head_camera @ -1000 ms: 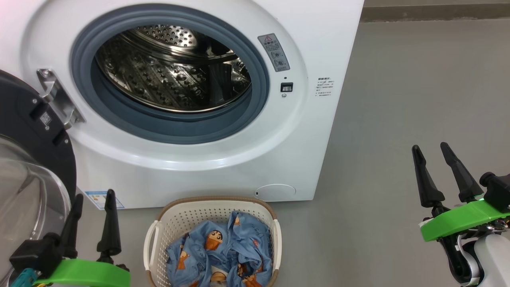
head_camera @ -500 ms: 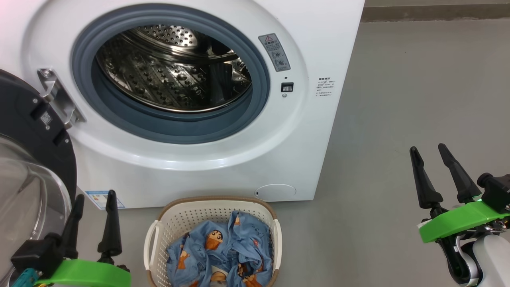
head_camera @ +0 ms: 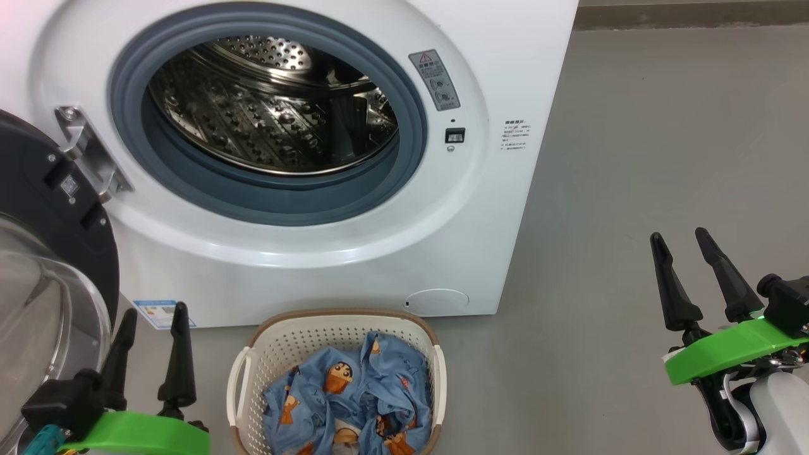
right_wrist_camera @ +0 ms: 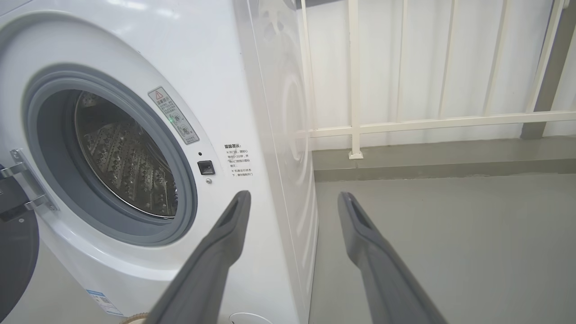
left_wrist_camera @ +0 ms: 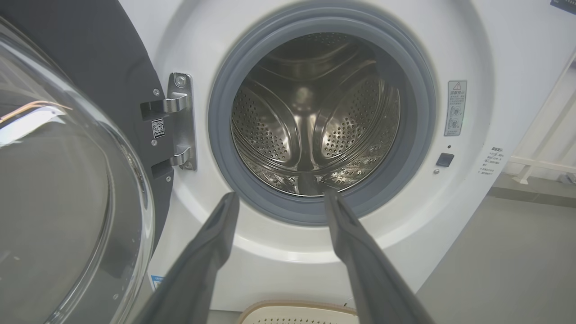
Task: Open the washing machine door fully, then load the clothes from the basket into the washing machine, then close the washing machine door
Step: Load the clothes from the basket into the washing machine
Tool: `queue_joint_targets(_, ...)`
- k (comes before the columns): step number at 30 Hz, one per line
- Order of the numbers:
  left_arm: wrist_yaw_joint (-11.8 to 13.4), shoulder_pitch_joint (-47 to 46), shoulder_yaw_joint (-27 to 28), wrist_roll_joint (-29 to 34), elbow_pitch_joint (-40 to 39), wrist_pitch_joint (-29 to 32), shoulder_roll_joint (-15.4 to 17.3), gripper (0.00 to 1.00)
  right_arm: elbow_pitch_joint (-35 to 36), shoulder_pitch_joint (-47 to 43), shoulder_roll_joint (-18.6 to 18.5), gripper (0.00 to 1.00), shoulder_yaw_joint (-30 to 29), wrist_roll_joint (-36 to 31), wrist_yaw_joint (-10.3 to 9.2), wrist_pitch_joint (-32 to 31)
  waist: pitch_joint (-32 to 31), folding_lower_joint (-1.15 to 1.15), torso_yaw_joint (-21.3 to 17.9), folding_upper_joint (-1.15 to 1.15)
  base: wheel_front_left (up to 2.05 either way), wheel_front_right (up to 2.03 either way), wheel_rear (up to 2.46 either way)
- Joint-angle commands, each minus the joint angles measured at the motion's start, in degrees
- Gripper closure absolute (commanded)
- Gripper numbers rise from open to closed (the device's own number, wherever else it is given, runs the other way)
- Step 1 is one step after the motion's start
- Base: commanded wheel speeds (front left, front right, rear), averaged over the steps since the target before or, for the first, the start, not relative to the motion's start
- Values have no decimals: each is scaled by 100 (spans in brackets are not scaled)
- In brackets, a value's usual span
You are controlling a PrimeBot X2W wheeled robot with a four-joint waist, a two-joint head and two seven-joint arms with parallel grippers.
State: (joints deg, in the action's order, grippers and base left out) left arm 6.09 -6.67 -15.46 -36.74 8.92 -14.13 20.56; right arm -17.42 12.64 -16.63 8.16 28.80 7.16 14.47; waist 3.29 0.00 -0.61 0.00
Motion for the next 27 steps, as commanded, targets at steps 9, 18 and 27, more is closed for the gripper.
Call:
queue_joint_targets(9,20,-295,162,-1,-65,-39,181,0,131,193,-111,0,39,14,33,52,112,0,-41,0,0,0,0)
queue_joint_targets(18,-33,-444,34,-2,48,4,128,0,148,249,-95,0,-46,-9,33,53,350,0,-70,0,0,0,0)
queue_joint_targets(27,-161,-680,-165,12,301,79,49,0,175,311,-27,0,-132,-53,33,53,700,0,-111,0,0,0,0)
